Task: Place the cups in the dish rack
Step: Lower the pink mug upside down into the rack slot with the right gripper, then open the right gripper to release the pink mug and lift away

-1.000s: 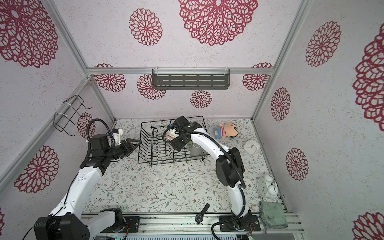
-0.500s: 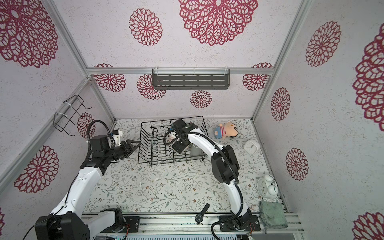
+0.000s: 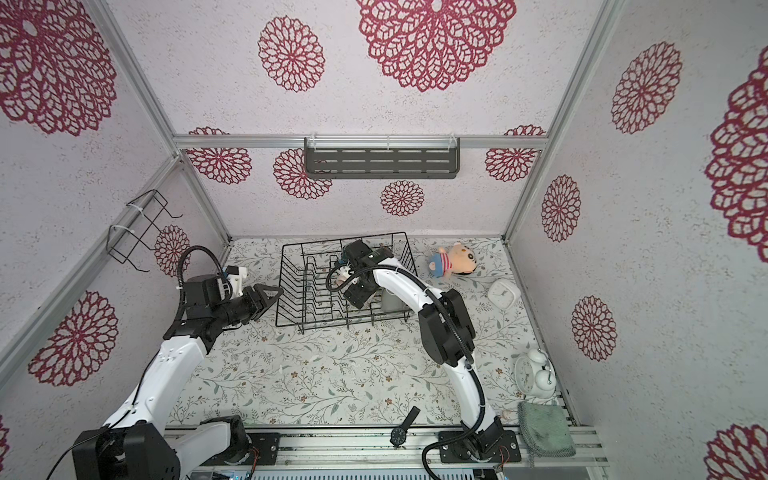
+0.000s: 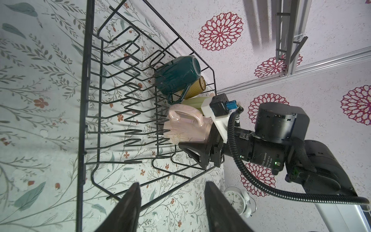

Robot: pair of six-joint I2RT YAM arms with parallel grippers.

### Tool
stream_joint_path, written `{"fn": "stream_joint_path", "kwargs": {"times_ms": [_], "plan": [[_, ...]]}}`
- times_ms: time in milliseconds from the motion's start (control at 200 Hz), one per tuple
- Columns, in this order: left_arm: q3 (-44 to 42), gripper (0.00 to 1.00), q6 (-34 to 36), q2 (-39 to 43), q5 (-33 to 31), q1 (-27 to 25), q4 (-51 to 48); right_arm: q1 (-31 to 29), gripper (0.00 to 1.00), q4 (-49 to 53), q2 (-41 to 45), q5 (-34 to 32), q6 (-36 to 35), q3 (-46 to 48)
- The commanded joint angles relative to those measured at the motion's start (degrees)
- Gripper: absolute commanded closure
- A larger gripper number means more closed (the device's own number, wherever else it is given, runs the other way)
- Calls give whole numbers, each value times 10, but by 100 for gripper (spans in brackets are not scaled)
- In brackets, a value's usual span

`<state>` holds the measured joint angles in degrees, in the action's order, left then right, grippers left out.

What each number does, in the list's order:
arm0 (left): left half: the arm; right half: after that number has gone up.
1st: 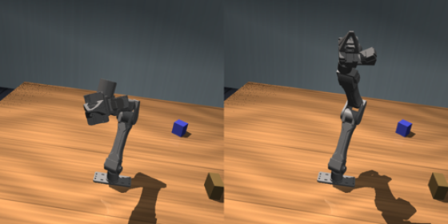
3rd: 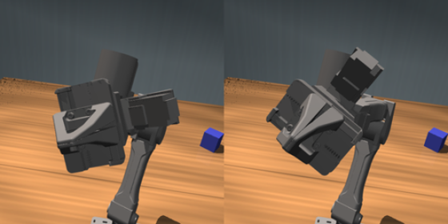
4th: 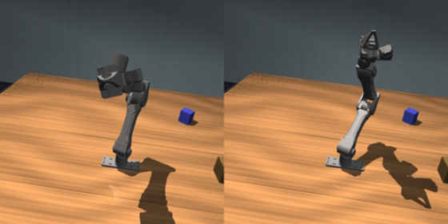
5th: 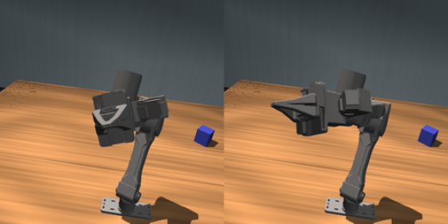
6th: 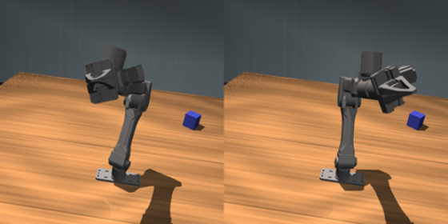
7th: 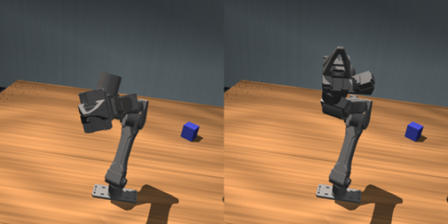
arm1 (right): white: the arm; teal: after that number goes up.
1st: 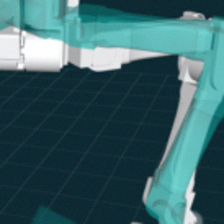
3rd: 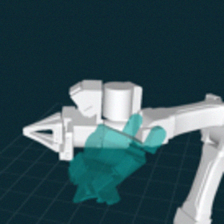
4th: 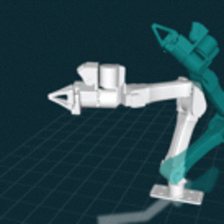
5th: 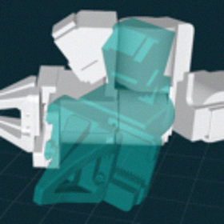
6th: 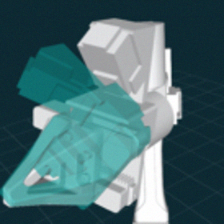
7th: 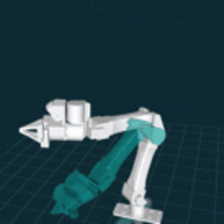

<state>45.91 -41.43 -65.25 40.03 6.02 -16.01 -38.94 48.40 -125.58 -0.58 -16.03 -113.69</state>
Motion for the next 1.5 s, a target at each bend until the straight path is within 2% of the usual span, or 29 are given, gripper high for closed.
{"fn": "stream_joint_path", "kwargs": {"times_ms": [0,330,420,460,646,816,996,1196,1376,1496], "plan": [[-4,45,-1,10,9,6,13,2,14,-33,15,16,-9,-29],[-19,47,-4,19,11,7,23,2,9,-25,18,12,8,-34],[-19,50,-6,16,25,6,30,3,8,-33,24,5,13,-27],[-17,51,-4,14,29,6,28,3,1,-41,27,4,15,-22],[-16,54,-3,11,36,7,31,6,1,-51,33,29,19,-15],[-20,54,1,13,33,7,29,9,5,-48,41,46,29,-10],[-20,54,10,17,26,9,21,12,13,-66,63,66,40,18],[-11,54,6,5,34,11,25,11,21,-112,84,44,33,42],[-6,54,4,-1,40,12,23,12,25,-125,69,-5,40,26],[-5,54,2,1,41,11,22,12,26,-137,57,-7,46,19]]}}
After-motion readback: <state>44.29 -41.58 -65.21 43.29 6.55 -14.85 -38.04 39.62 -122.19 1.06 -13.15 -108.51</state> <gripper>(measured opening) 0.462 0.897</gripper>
